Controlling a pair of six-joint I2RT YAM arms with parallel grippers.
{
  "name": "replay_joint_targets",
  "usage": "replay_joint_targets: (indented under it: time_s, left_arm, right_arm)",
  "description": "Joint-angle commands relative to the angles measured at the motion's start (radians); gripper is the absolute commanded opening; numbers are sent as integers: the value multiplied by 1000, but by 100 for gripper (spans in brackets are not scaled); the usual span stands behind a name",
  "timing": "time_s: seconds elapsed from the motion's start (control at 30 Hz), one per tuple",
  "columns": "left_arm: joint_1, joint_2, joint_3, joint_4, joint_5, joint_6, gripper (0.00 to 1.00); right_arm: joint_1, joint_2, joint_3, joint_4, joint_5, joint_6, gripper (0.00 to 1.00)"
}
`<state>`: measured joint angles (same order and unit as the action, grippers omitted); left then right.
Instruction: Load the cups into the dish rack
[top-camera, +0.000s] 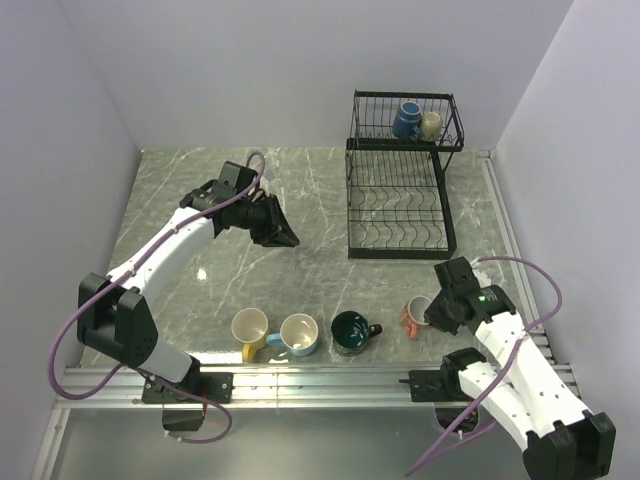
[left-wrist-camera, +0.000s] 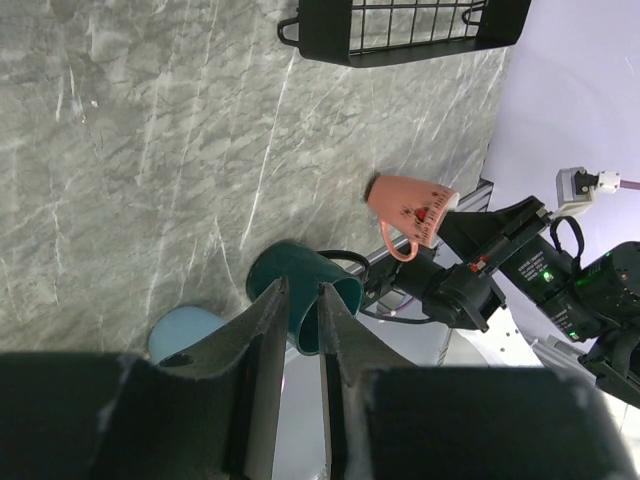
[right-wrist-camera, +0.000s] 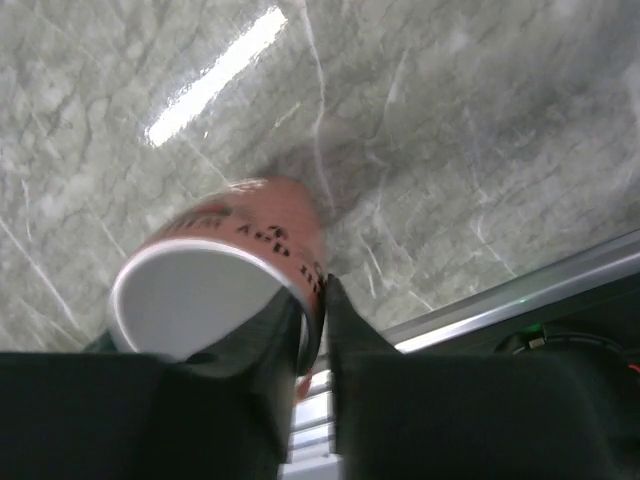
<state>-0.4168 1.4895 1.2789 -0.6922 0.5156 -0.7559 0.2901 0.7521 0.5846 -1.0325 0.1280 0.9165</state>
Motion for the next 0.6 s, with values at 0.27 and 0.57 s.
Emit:
replay_joint_targets:
  time_s: [0.27, 0.57]
  left_arm:
    - [-4, -11, 46, 33, 0, 7, 25]
    - [3, 34, 92, 417, 309, -210, 68]
  right_arm:
    - [3, 44, 258, 0, 57, -37, 0]
    - [-15, 308, 754, 224, -203, -172, 0]
